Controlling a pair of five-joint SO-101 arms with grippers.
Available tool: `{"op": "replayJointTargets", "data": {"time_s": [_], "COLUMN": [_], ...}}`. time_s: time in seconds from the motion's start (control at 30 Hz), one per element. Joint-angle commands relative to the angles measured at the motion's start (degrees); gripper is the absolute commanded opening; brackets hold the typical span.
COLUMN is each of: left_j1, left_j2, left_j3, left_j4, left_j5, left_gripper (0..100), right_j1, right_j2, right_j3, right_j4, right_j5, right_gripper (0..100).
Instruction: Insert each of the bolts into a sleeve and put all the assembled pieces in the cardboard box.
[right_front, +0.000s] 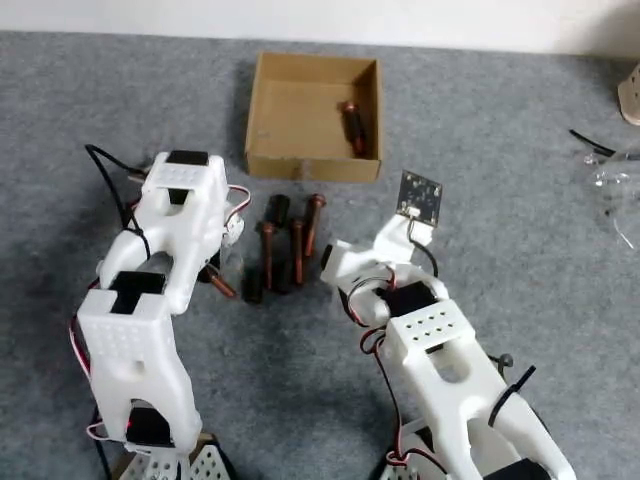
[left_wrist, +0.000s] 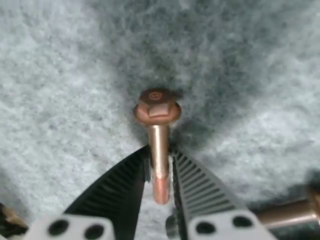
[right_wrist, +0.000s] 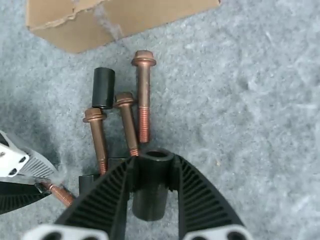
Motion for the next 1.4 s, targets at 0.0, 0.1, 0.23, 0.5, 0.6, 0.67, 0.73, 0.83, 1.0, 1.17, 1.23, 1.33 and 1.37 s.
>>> {"op": "replayJointTargets", "data": {"time_s": [0.0, 0.1, 0.23, 0.5, 0.6, 0.67, 0.73, 0.83, 1.0, 1.17, 1.23, 1.33, 1.37], "left_j1": [0.5, 0.5, 0.6, 0.8, 0.5, 0.4, 0.4, 0.4, 0.4, 0.5, 0.5, 0.7, 0.7], "left_j2": [-2.3, -3.6, -6.5, -23.8, -32.0, -37.2, -42.0, -48.8, -60.0, -71.6, -76.6, -83.6, -85.8], "left_j3": [-2.6, -4.5, -7.0, -10.7, -11.6, -11.1, -11.0, -11.0, -8.3, -0.5, 3.4, 9.1, 11.1], "left_j4": [-0.2, -0.2, 0.3, 5.9, 7.9, 9.1, 11.1, 12.7, 12.7, 12.5, 12.5, 12.5, 12.5], "left_j5": [-7.9, -14.1, -18.7, -23.9, -25.8, -27.6, -27.9, -28.1, -28.3, -32.2, -33.9, -35.0, -35.2], "left_gripper": [1, 1, 1, 0, 0, 0, 0, 0, 0, 0, 0, 0, 0], "right_j1": [0.7, 0.7, 0.7, 0.8, 1.9, 3.3, 4.7, 5.2, 5.0, 4.9, 4.3, 1.1, 0.1], "right_j2": [-0.2, -0.2, -0.8, -0.9, -0.9, -1.0, -1.0, -1.0, -1.2, -11.3, -18.3, -28.6, -31.9], "right_j3": [-0.2, -0.2, -0.2, -0.2, -0.3, -0.7, -0.7, -0.7, -0.5, 3.0, 6.7, 11.8, 13.6], "right_j4": [-1.9, -1.9, -1.9, -1.9, -1.9, -1.9, -1.9, -1.9, -1.9, -1.9, -2.0, -2.0, -2.0], "right_j5": [0.8, 0.8, 0.8, 0.8, 0.8, 0.5, 0.4, 0.4, 0.4, 0.4, 0.7, 0.8, 1.0], "right_gripper": [0.4, 0.4, 0.4, 0.4, 0.4, 0.4, 0.4, 0.4, 0.4, 0.4, 0.4, 0.4, 0.4]}}
